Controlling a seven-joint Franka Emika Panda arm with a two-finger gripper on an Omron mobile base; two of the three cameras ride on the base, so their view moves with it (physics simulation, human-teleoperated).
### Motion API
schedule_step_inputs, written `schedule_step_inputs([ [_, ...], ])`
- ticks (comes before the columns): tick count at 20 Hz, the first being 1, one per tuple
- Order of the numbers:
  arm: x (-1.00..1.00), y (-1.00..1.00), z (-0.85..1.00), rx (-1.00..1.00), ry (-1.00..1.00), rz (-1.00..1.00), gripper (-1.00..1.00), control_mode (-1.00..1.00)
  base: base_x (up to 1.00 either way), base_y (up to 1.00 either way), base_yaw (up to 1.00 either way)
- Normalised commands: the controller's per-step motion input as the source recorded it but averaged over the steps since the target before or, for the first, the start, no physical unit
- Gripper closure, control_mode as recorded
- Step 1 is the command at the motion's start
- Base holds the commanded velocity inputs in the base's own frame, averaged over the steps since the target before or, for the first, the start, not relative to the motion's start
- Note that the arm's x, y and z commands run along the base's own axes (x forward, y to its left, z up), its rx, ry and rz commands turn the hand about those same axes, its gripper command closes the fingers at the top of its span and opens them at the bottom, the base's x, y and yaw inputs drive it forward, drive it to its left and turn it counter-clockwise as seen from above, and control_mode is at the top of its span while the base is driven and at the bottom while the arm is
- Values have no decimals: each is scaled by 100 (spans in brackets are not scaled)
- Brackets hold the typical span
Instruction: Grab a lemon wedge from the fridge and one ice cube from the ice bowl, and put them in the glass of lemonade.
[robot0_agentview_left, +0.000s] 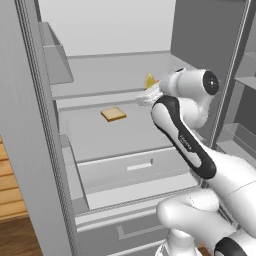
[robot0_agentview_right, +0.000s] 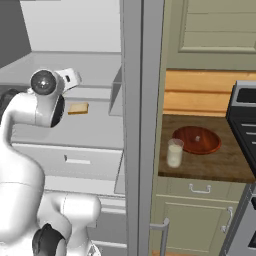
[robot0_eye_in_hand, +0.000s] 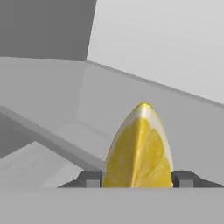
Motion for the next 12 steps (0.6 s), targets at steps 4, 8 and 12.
schedule_step_inputs([
  [4,-17,0,23,0,5,-5,100,-100,0,0,0],
  [8,-92,-2,78,0,7,-2,100,-100,0,0,0],
  [12,-99,-3,89,0,11,0,100,-100,0,0,0],
])
